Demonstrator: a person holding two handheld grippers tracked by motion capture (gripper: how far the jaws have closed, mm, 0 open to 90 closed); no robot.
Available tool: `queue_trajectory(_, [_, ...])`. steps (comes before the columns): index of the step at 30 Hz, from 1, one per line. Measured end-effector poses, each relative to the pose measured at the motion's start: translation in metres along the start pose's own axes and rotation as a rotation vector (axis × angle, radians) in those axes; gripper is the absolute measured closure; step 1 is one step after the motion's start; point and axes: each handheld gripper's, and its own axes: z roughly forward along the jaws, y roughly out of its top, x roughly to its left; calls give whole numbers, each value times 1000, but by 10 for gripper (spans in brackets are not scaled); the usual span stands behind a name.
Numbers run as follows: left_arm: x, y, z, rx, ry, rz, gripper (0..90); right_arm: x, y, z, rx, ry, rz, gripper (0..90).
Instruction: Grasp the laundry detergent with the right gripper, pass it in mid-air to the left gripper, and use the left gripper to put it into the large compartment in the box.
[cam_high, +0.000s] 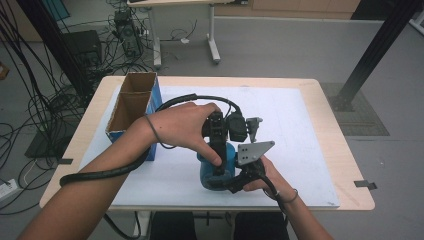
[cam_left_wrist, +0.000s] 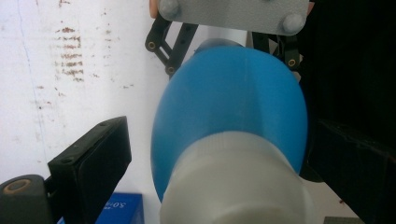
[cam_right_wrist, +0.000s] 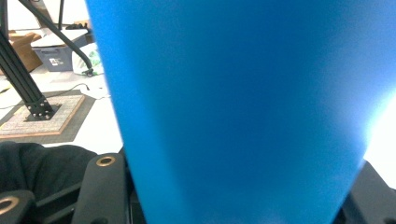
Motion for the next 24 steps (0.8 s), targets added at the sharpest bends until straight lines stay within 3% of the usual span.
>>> queue_trajectory(24, [-1,0,-1,-1,0,4,65,0,0,0,1,-1,1,410])
